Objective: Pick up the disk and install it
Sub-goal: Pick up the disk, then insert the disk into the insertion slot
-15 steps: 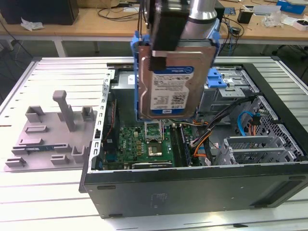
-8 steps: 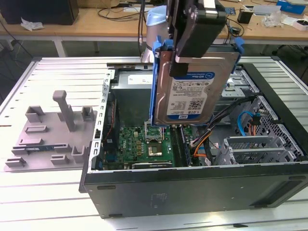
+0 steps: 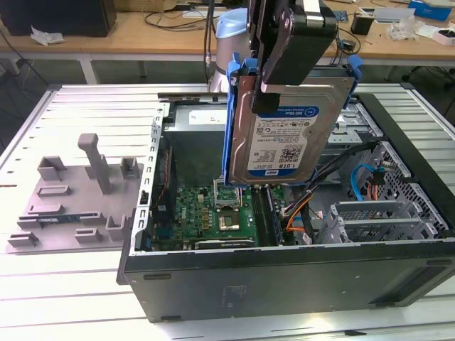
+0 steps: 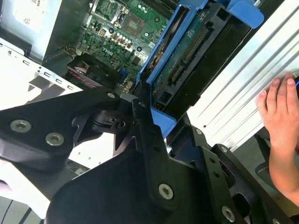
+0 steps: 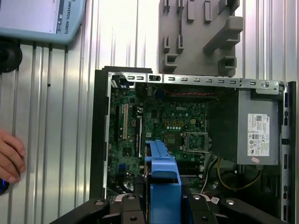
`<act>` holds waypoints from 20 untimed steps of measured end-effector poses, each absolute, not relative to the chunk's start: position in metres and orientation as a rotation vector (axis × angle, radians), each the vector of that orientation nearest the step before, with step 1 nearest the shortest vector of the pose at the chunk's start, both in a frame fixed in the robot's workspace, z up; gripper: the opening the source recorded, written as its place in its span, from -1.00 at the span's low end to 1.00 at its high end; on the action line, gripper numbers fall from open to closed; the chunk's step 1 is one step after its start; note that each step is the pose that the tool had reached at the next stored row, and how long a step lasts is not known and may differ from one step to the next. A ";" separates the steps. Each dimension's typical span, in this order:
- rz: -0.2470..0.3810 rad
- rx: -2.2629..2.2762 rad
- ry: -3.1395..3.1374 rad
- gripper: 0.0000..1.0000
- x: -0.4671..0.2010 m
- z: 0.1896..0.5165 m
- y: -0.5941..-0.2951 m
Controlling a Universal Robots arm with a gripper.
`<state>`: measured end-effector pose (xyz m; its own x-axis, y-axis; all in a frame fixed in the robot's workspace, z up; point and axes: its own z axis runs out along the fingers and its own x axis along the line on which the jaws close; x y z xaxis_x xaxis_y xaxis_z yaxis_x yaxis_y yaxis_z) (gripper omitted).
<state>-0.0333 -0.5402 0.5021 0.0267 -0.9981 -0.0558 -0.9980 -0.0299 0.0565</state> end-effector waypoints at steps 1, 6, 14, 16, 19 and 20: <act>-0.125 2.250 -2.187 -0.26 -0.033 0.502 -0.540; -0.125 2.250 -2.187 -0.26 -0.033 0.502 -0.540; -0.125 2.250 -2.187 -0.26 -0.033 0.502 -0.540; -0.125 2.250 -2.187 -0.26 -0.032 0.502 -0.540; -0.128 2.251 -2.188 -0.26 -0.030 0.502 -0.541; -0.129 2.252 -2.188 -0.26 -0.030 0.502 -0.541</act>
<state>-0.0298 -0.5411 0.5021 0.0267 -0.9979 -0.0594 -0.9980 -0.0301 0.0564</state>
